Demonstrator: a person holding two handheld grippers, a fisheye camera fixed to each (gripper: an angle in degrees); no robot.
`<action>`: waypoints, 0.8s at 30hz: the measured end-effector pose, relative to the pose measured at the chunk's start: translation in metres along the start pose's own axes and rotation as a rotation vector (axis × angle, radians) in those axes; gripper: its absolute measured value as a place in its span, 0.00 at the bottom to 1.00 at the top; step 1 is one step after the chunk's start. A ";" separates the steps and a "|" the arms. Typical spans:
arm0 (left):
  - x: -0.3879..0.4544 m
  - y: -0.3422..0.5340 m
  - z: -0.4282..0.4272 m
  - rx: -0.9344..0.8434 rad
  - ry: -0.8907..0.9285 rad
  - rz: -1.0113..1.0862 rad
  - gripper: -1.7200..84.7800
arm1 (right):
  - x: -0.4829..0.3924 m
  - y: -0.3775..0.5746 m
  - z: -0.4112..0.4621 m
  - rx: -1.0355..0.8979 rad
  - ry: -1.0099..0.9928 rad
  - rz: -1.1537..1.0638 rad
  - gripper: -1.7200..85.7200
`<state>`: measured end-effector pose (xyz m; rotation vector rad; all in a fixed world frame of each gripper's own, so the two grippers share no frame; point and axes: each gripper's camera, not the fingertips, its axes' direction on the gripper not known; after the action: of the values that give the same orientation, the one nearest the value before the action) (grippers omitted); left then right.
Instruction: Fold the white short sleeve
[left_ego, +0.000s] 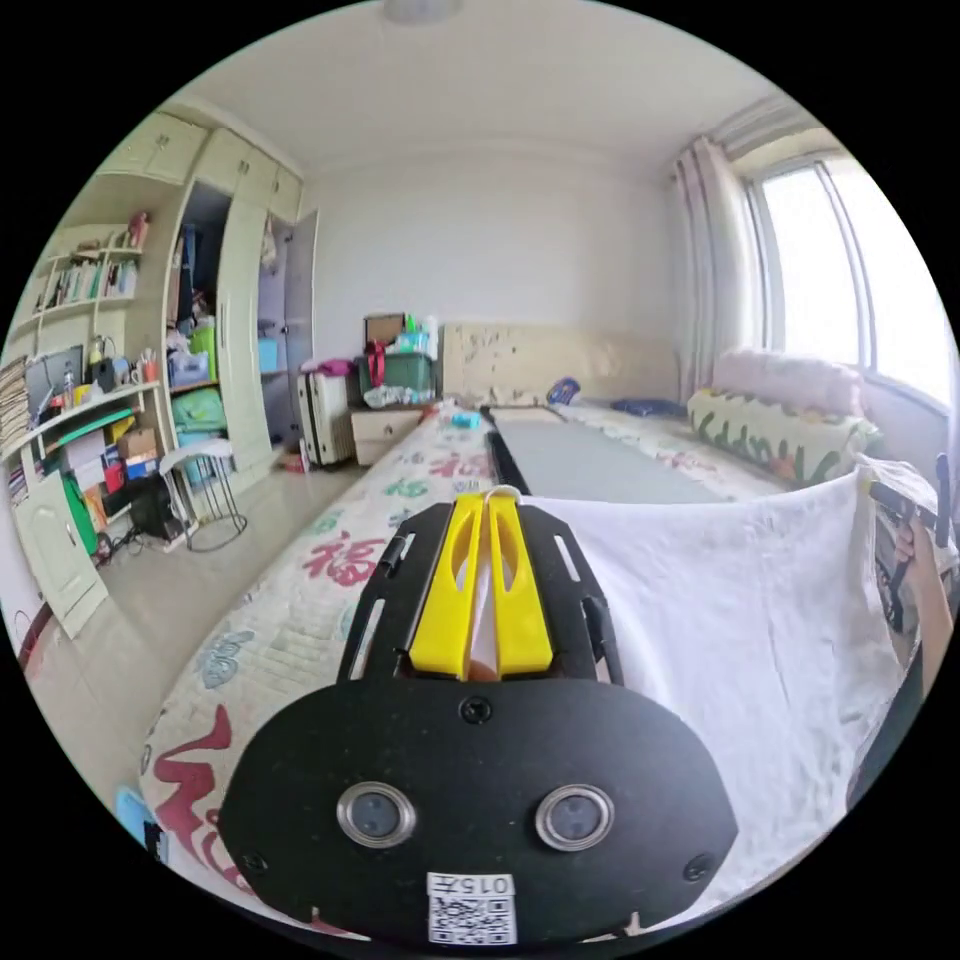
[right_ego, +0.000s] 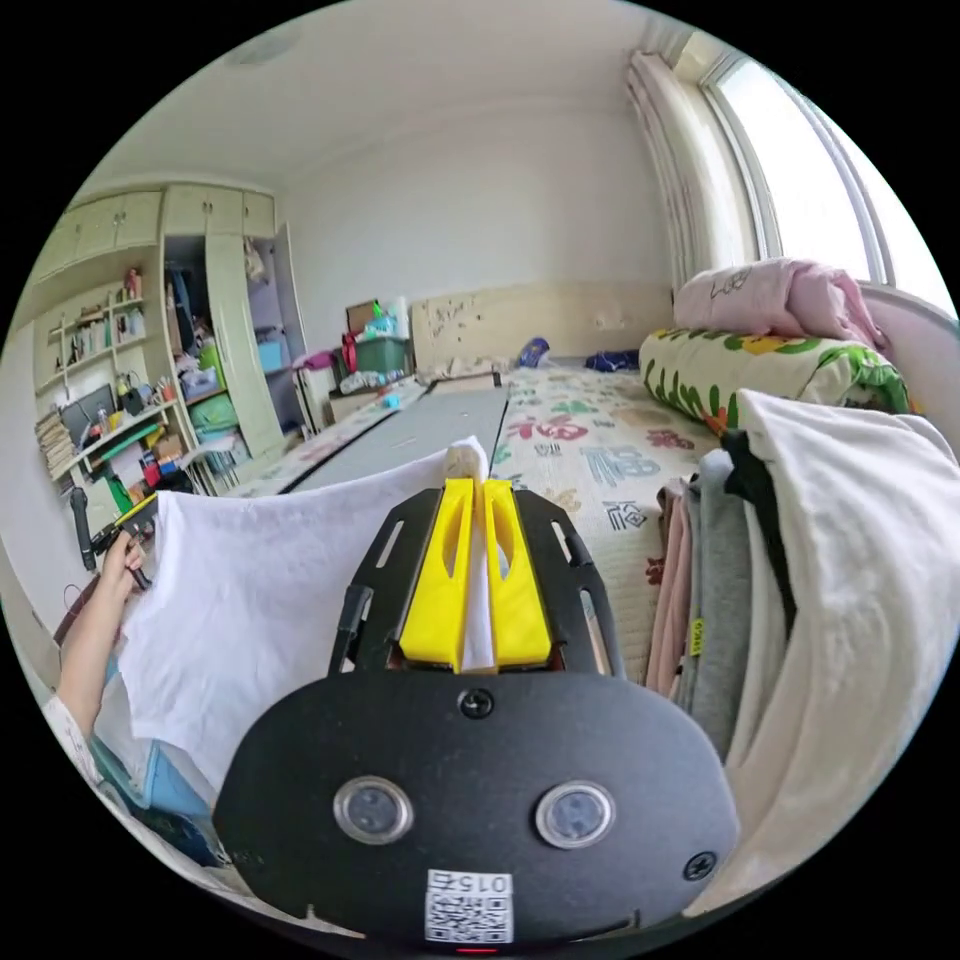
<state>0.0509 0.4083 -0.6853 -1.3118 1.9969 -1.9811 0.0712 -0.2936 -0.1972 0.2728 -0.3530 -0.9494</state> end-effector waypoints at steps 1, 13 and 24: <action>-0.002 0.003 0.034 -0.054 -0.003 0.002 0.03 | -0.005 -0.006 0.023 -0.070 0.045 -0.025 0.03; -0.067 0.101 -0.041 0.021 0.091 0.123 0.12 | -0.001 0.059 -0.102 0.038 -0.141 -0.260 0.09; -0.101 0.268 -0.025 -0.070 0.216 -0.205 0.17 | -0.009 0.218 -0.164 0.001 -0.140 -0.240 0.14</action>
<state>-0.0374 0.4403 -0.9571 -1.4258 2.1180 -2.2496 0.2951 -0.1528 -0.2657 0.2539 -0.4566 -1.2085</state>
